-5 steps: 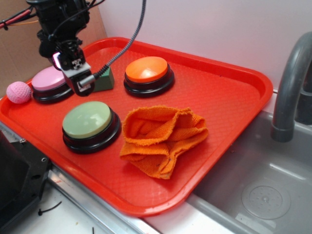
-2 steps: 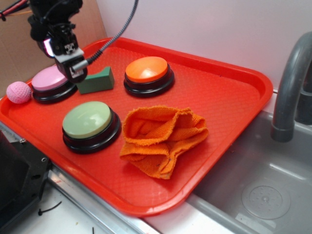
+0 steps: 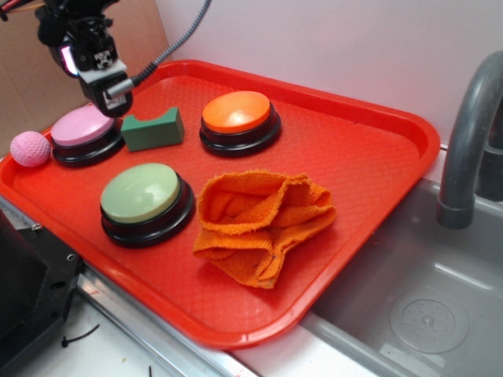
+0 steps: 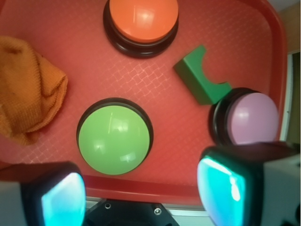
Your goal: Push the green button.
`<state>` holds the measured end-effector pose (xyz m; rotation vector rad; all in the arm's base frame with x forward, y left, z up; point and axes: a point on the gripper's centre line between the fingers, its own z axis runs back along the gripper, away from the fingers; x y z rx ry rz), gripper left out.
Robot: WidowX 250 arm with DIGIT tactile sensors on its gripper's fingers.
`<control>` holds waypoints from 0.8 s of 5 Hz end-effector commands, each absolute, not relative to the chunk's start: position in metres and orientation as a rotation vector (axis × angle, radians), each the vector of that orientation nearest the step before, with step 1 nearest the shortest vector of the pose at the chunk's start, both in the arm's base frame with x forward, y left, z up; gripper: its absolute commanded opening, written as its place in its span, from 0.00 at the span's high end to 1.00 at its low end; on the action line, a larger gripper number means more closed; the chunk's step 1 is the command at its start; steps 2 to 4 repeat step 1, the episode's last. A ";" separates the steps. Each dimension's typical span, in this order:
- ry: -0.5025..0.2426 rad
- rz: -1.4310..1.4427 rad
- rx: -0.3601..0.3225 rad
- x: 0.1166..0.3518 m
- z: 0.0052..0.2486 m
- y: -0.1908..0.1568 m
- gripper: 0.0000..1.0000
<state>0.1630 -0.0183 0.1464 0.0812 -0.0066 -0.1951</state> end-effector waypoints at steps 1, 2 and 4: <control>-0.072 -0.188 0.084 0.165 0.171 -0.014 0.00; -0.072 -0.188 0.084 0.165 0.171 -0.014 0.00; -0.072 -0.188 0.084 0.165 0.171 -0.014 0.00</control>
